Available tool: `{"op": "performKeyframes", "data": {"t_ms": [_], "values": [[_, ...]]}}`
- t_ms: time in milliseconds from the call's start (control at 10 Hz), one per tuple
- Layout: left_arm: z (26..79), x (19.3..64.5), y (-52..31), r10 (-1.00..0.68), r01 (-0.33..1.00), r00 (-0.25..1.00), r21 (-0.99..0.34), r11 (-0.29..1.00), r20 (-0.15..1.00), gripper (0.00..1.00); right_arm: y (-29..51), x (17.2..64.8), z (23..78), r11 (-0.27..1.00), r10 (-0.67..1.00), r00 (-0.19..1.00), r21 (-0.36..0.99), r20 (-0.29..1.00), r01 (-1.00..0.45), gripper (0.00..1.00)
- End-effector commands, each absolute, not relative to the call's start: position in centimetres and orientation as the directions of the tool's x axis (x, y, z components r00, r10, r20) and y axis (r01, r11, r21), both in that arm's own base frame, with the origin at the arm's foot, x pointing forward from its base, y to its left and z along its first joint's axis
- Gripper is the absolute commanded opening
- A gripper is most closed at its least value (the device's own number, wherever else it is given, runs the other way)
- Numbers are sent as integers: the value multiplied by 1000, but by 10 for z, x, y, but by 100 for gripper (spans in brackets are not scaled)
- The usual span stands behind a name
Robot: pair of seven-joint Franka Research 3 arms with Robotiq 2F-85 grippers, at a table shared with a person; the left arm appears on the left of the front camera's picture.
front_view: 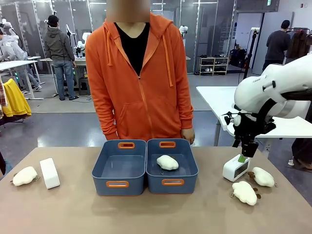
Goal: Sort the digital clocks into the basket.
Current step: Pick up the Digital clock from the table and place it into the empty Plastic storage basket.
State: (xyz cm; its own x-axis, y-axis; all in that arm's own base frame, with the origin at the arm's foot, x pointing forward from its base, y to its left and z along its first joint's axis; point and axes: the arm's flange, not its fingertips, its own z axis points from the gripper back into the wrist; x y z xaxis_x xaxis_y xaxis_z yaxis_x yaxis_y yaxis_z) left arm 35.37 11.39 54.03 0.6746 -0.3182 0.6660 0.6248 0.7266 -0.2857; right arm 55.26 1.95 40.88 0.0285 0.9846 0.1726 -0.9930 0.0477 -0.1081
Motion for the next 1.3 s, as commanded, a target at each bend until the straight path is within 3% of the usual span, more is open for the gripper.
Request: {"op": "performKeyframes", "data": {"t_ms": [0, 200, 800, 1000, 1200], "values": [[540, 353, 115, -322, 641, 662, -289, 711, 677, 100, 18, 565, 392, -380, 902, -420, -273, 102, -884, 100], [540, 353, 115, -322, 641, 662, -289, 711, 677, 100, 29, 568, 375, -499, 854, -520, -239, 29, -833, 100], [540, 353, 115, -322, 641, 662, -289, 711, 677, 100, 24, 569, 361, -535, 842, -538, -75, 32, -842, 100], [540, 353, 115, -322, 641, 662, -289, 711, 677, 100, 25, 572, 347, -511, 859, -509, -93, -48, -854, 100], [540, 353, 115, -322, 641, 662, -289, 711, 677, 100, 26, 576, 332, -491, 871, -489, -104, -44, -865, 100]]}}
